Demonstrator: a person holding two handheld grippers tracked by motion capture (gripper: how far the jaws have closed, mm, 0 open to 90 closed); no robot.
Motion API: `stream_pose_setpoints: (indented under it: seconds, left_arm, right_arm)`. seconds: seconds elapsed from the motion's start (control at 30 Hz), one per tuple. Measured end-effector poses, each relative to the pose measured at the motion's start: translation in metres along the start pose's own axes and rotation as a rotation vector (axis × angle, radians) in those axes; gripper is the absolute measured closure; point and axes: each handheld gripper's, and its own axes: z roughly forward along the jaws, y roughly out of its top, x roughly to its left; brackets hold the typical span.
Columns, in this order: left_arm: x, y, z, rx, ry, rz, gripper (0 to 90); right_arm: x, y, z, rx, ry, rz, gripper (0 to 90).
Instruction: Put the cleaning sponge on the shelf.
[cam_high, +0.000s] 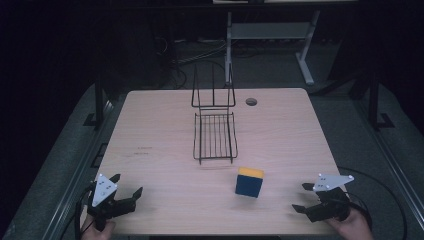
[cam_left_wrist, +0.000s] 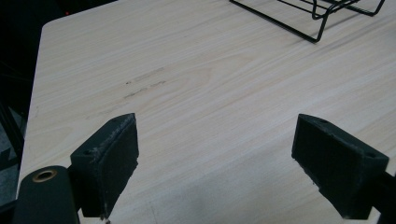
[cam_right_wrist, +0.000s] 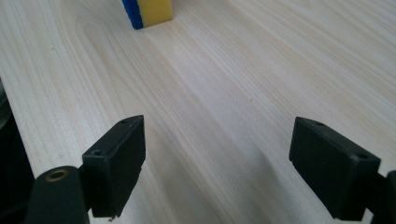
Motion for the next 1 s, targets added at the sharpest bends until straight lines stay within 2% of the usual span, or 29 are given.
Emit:
stream_pose_setpoints:
  seconds: [0.43,0.67,1.0]
  left_arm:
    - [-0.001,0.0,-0.001,0.004,-0.005,0.0,14.1]
    - [0.002,0.0,-0.002,0.003,0.003,-0.003,14.1]
    - [0.001,0.0,-0.002,0.001,0.0,0.002,14.1]
  right_arm:
    - [0.013,0.014,0.003,-0.017,0.02,-0.054,18.4]
    - [0.021,0.024,0.011,0.013,0.038,-0.095,18.4]
    - [0.021,0.039,0.011,0.002,0.071,-0.099,18.1]
